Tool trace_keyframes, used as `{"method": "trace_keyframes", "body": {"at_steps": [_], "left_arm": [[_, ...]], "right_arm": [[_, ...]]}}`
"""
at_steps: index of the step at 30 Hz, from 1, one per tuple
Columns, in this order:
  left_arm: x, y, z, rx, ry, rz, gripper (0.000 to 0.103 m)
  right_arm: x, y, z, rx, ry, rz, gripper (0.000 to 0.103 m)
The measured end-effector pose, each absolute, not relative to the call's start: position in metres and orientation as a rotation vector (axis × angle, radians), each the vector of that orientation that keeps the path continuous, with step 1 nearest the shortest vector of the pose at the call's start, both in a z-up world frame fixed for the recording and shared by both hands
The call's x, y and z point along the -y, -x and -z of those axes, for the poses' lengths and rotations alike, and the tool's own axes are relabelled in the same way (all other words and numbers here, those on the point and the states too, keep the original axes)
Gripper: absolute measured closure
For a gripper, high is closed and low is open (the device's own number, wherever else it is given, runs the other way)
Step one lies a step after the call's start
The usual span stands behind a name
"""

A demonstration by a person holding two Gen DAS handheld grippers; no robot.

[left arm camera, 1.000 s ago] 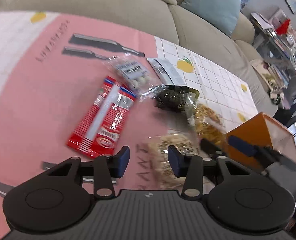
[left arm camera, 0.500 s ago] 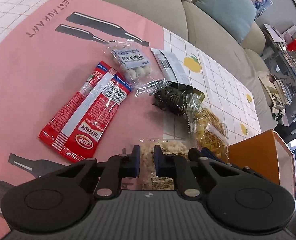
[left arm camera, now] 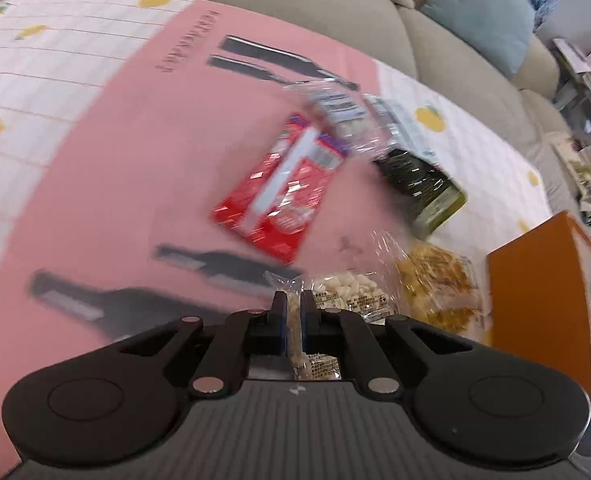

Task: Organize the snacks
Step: 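Grasp the clear nut pack with the left gripper while the right grasps the yellow snack pack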

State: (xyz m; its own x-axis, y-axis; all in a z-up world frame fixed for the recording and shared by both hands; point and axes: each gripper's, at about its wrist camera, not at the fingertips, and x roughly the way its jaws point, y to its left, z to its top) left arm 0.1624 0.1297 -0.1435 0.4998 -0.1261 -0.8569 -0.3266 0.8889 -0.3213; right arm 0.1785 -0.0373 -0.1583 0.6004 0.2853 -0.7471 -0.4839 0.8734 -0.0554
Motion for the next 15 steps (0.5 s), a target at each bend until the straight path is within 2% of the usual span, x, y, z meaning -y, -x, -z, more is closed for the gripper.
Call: {"method": "trace_keyframes", "body": {"at_steps": [10,13,15], "left_arm": [[-0.146,-0.124,0.138,-1.065,0.414,-0.213,0.098],[-0.145,-0.12,0.133,-1.051,0.435,-0.195,0.094],[-0.144,-0.117,0.129,-1.04,0.439,-0.183,0.077]], "right_arm": [[0.021,-0.12,0.15,-0.85,0.258,-0.576,0.101],[0.021,-0.116,0.146,-0.838,0.272,-0.579,0.1],[0.027,-0.116,0.141,-0.825,0.27,-0.581,0.099]]}}
